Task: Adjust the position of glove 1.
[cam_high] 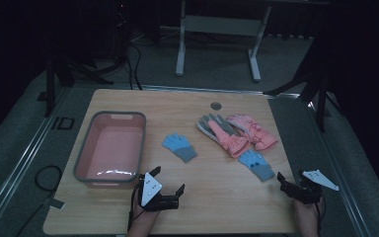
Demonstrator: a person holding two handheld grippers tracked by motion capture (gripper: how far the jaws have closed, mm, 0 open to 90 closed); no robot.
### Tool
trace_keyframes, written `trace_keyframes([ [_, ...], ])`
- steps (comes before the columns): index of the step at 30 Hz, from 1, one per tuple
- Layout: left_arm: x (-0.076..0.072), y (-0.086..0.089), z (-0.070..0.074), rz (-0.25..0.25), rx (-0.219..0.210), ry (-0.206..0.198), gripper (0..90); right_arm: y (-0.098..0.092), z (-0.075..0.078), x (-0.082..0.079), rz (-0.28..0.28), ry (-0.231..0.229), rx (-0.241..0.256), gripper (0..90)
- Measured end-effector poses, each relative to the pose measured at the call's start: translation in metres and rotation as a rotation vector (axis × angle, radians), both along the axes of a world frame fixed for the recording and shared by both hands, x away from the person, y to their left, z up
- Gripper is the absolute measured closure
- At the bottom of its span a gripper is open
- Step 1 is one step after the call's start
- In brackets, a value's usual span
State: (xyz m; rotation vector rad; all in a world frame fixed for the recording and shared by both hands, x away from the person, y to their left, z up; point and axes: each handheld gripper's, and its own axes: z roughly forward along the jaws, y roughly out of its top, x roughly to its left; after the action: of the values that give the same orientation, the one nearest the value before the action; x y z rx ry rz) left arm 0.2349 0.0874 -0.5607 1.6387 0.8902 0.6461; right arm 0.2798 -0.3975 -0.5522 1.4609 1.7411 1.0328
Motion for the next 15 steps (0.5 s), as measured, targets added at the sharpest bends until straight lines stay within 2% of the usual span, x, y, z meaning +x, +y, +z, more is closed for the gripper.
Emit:
trace_keyframes([
  [3, 0.000, 0.000, 0.000, -0.002, -0.002, -0.003, 0.0, 0.001, 0.004, -0.002, 0.009, 0.010, 0.013, 13.1],
  [8, 0.000, 0.001, 0.000, -0.009, -0.011, -0.001, 0.0, 0.002, 0.012, -0.002, -0.013, 0.039, -0.006, 12.9],
  [9, 0.000, 0.001, 0.000, -0.008, -0.011, 0.000, 0.0, 0.001, 0.013, -0.001, -0.009, 0.057, -0.008, 12.8],
  [10, 0.000, 0.001, 0.000, -0.008, -0.011, -0.001, 0.0, 0.000, 0.017, 0.000, -0.004, 0.089, -0.007, 12.6],
  [13, 0.000, 0.001, 0.000, -0.013, -0.007, -0.005, 0.0, -0.002, 0.027, 0.000, -0.001, 0.118, 0.018, 12.3],
  [15, 0.000, 0.000, 0.000, -0.013, -0.005, -0.005, 0.0, -0.001, 0.037, 0.000, -0.007, 0.109, 0.005, 12.9],
])
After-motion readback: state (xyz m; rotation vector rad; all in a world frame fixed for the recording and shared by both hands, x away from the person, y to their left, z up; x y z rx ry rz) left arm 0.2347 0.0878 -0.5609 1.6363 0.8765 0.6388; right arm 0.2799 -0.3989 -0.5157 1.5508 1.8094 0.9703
